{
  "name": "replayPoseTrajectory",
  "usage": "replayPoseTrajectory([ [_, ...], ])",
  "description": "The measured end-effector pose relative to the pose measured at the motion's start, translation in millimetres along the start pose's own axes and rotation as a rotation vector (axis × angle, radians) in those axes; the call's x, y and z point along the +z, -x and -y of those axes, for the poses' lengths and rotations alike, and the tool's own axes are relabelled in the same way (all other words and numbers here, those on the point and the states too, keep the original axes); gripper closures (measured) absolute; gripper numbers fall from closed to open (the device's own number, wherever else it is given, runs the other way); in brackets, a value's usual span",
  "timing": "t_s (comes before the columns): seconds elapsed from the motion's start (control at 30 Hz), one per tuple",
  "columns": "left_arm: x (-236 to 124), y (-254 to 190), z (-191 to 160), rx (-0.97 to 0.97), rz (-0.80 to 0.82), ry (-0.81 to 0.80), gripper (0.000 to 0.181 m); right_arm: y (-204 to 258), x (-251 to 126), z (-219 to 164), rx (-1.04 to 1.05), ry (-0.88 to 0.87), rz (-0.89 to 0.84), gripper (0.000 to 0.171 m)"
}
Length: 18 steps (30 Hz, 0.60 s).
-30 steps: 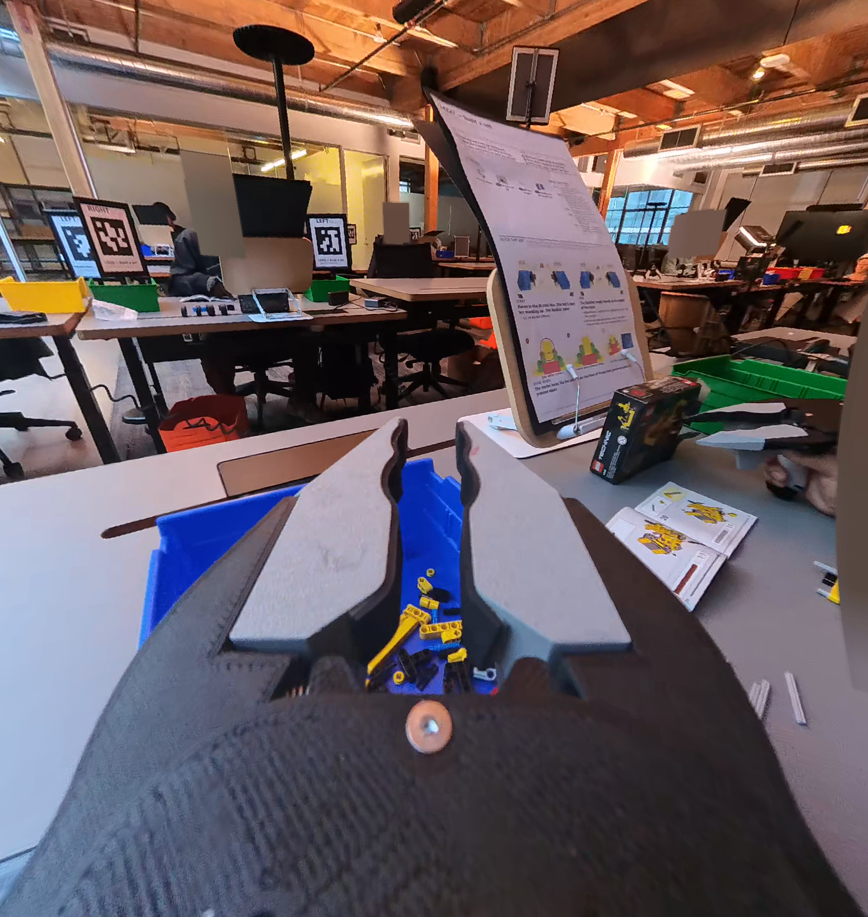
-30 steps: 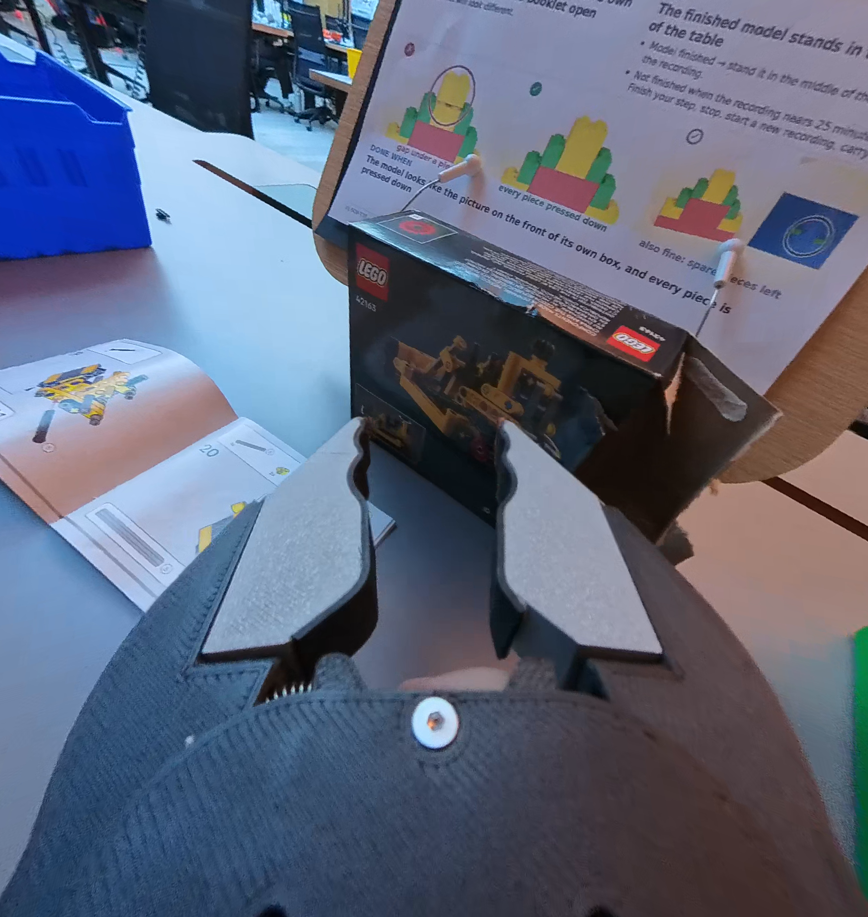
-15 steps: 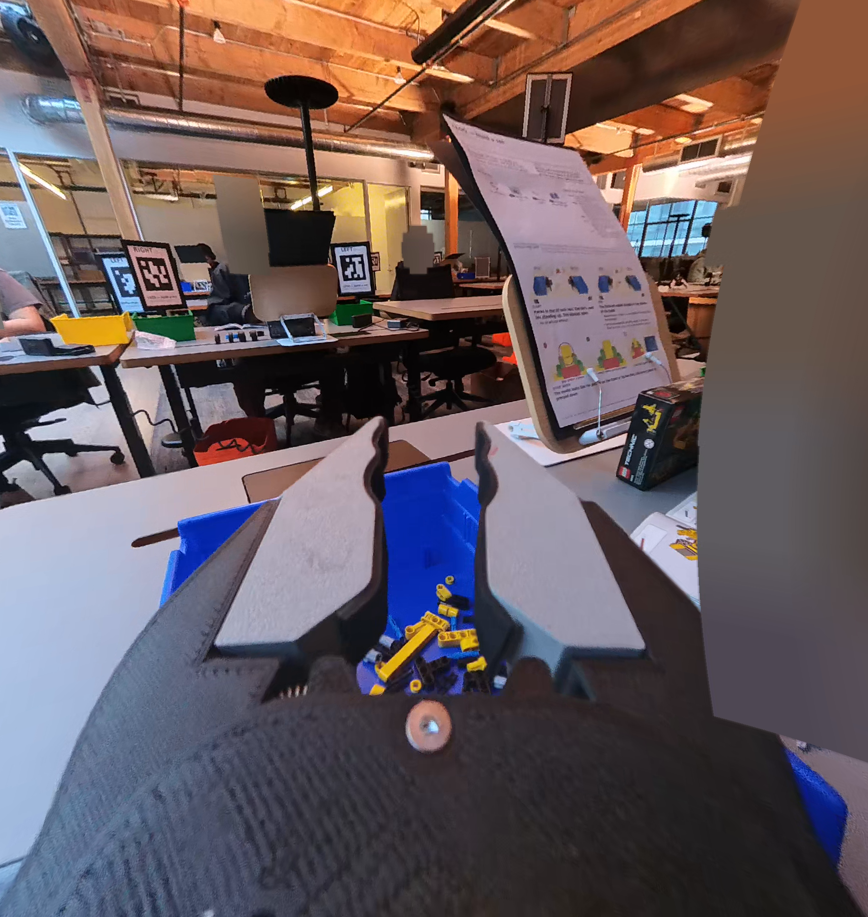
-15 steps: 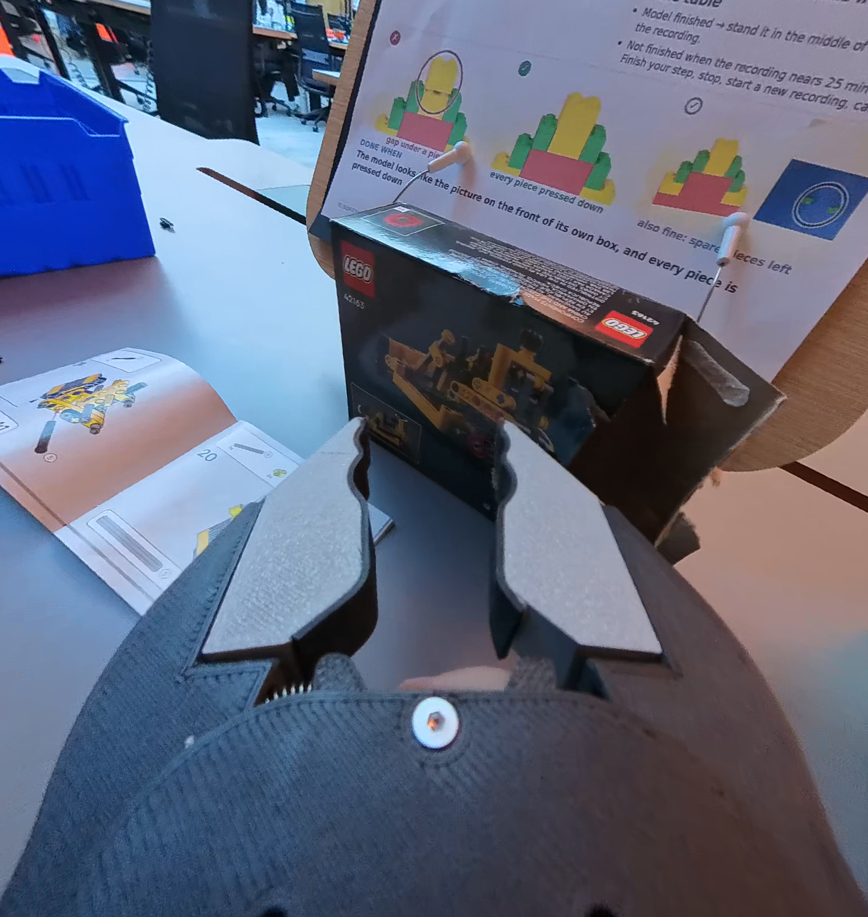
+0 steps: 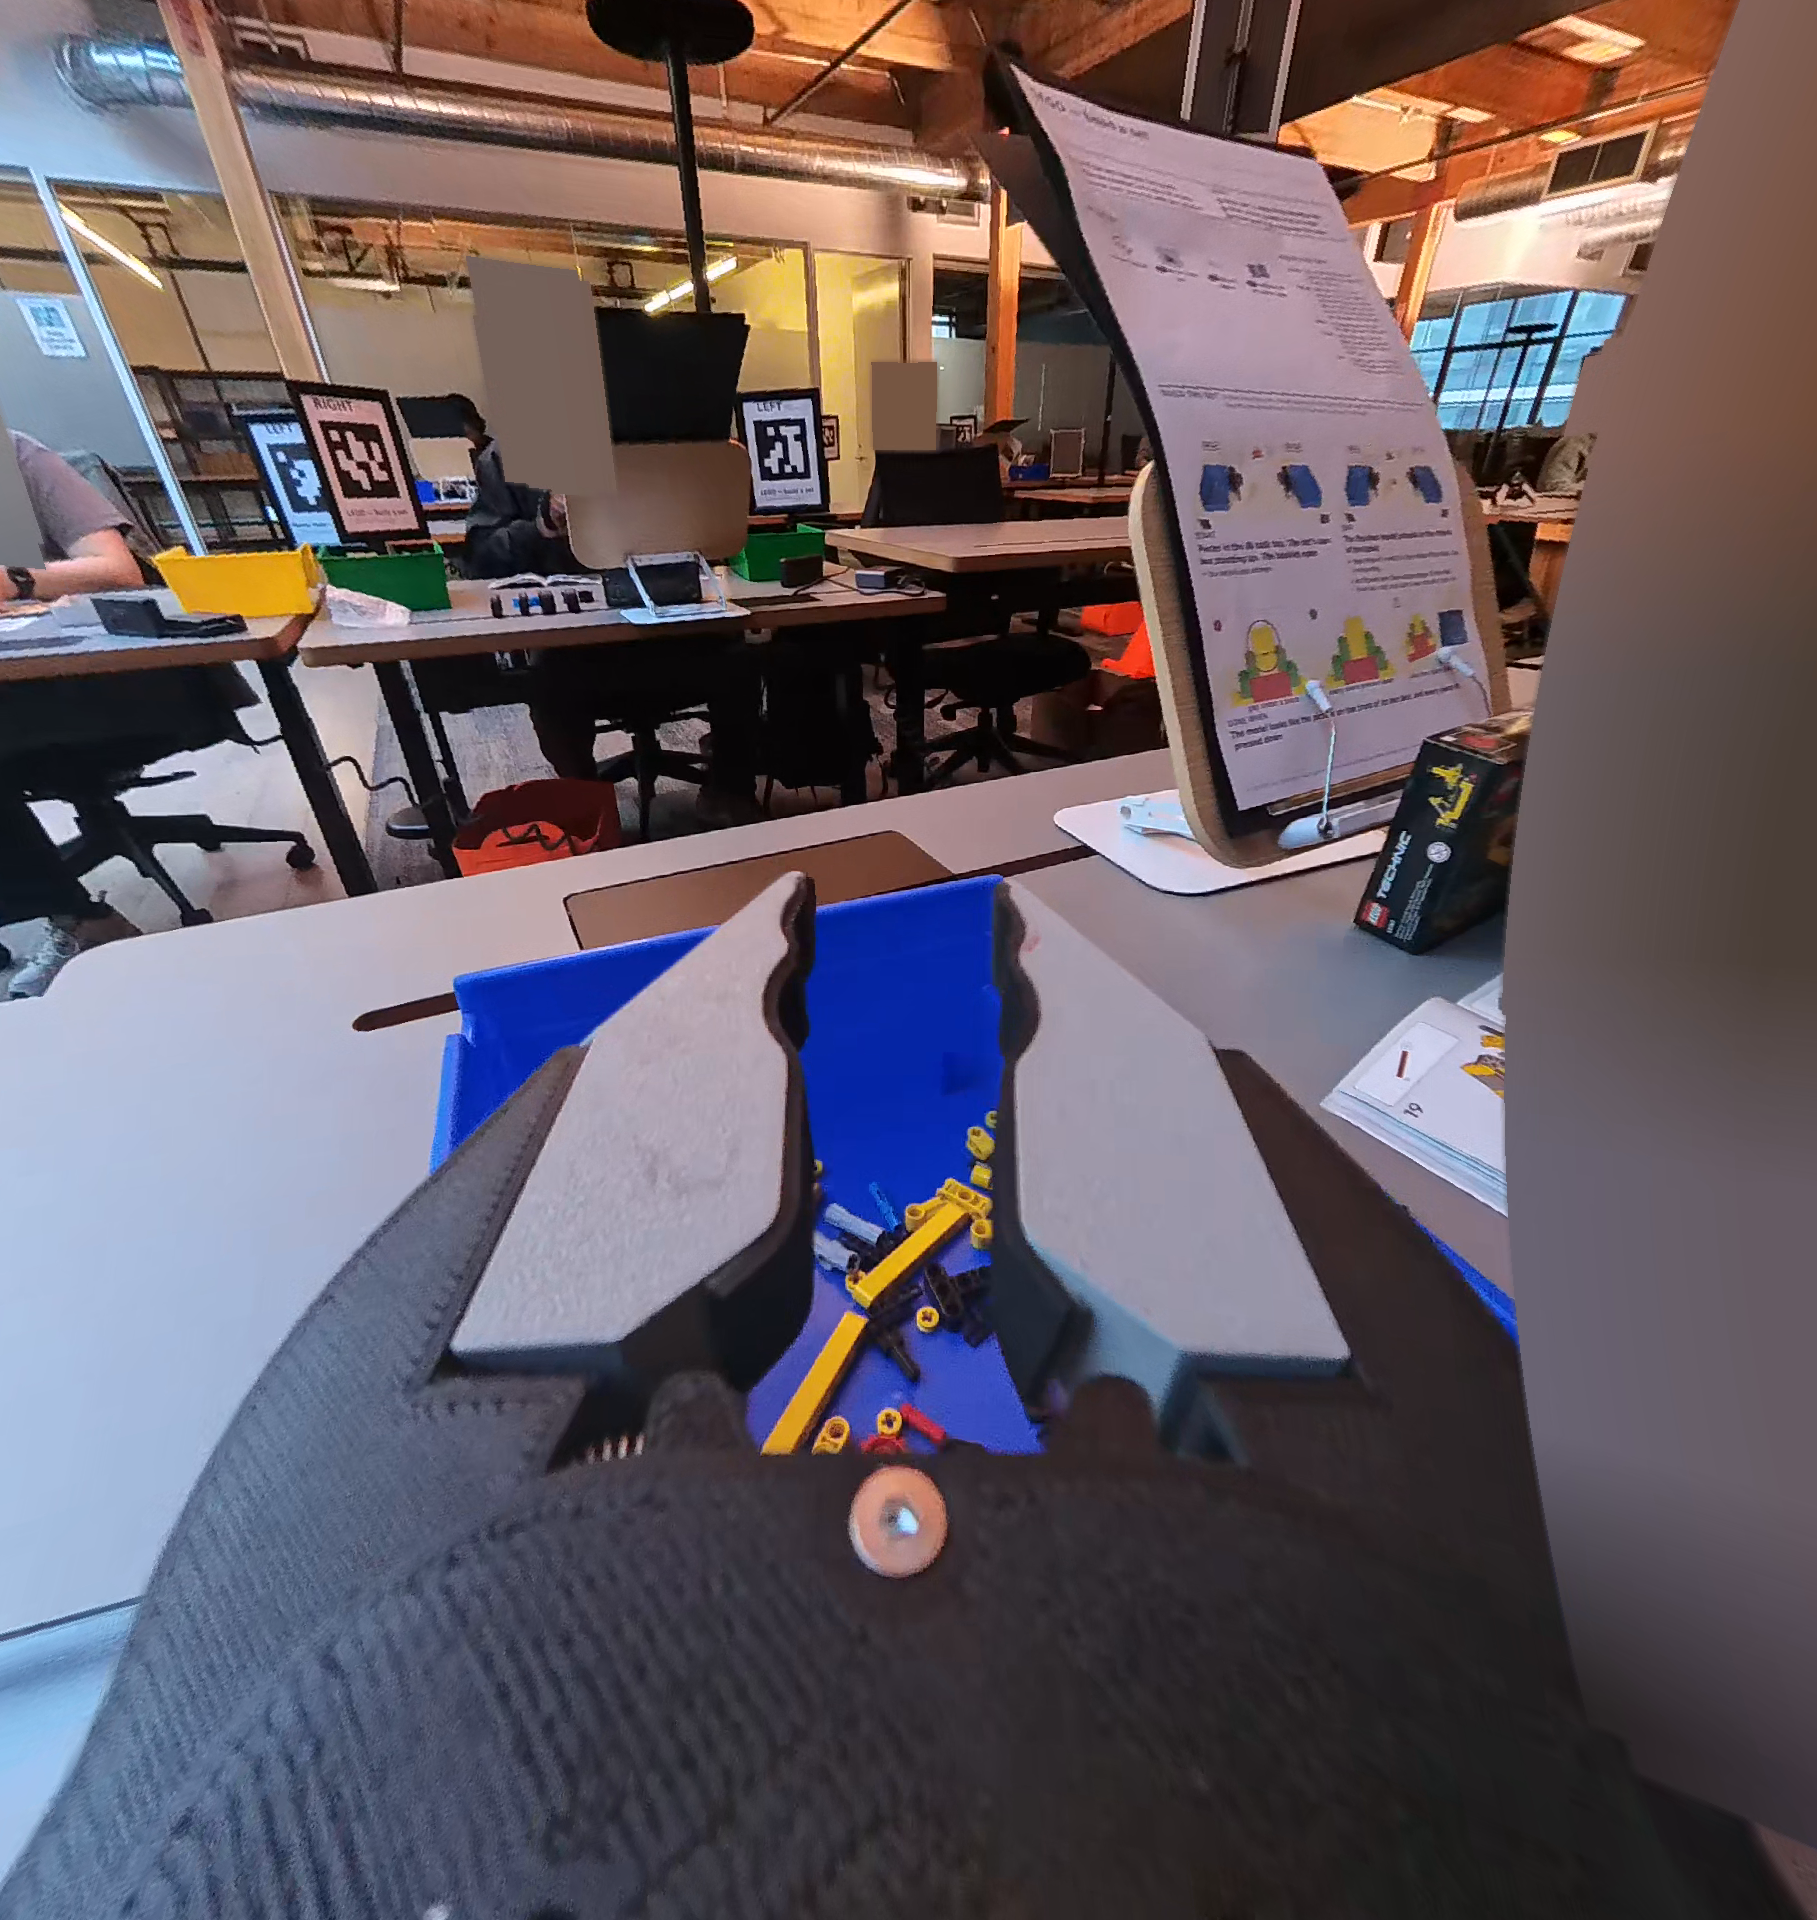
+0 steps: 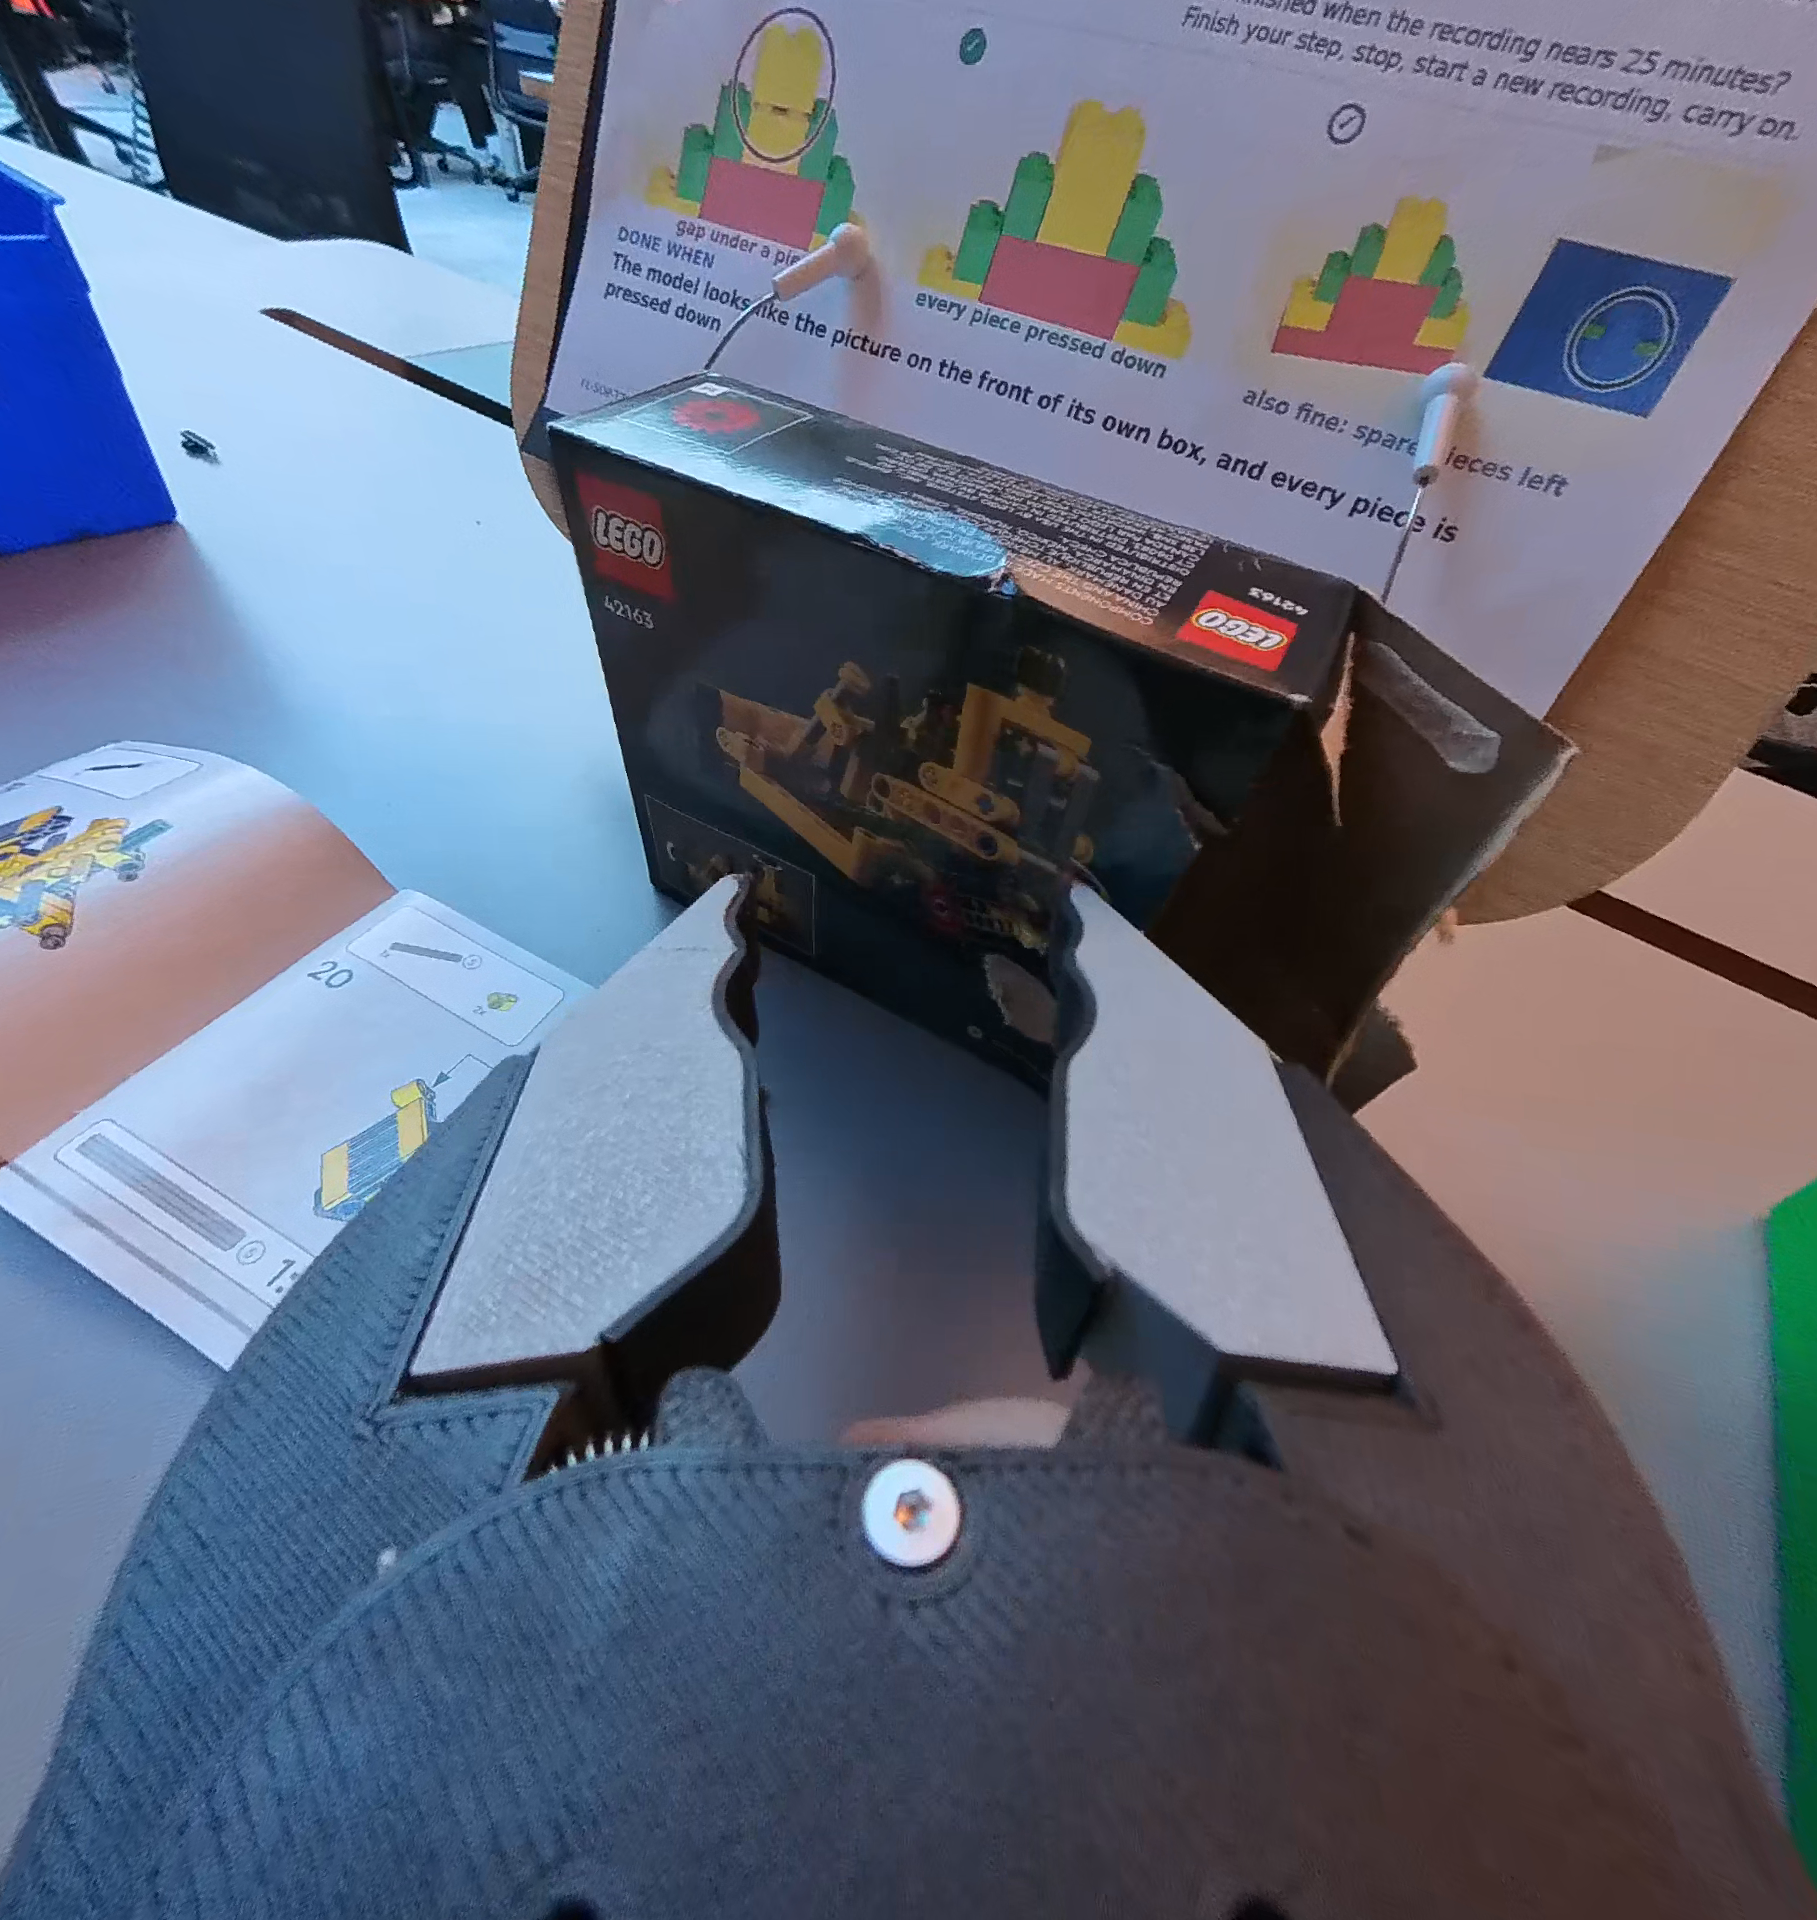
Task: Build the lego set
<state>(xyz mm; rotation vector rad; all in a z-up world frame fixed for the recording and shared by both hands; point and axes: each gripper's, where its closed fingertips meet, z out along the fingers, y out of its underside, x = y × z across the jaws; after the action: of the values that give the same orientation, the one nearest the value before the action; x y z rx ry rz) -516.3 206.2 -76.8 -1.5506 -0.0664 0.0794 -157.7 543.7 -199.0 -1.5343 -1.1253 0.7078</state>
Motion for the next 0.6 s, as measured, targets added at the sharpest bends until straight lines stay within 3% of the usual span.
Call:
replayPoseTrajectory([
  [0.6, 5.4, 0.4, -11.6, 0.033, 0.009, 0.048, 0.152, 8.4, 1.8, -1.2, -0.052, 0.012, 0.023, 0.119],
])
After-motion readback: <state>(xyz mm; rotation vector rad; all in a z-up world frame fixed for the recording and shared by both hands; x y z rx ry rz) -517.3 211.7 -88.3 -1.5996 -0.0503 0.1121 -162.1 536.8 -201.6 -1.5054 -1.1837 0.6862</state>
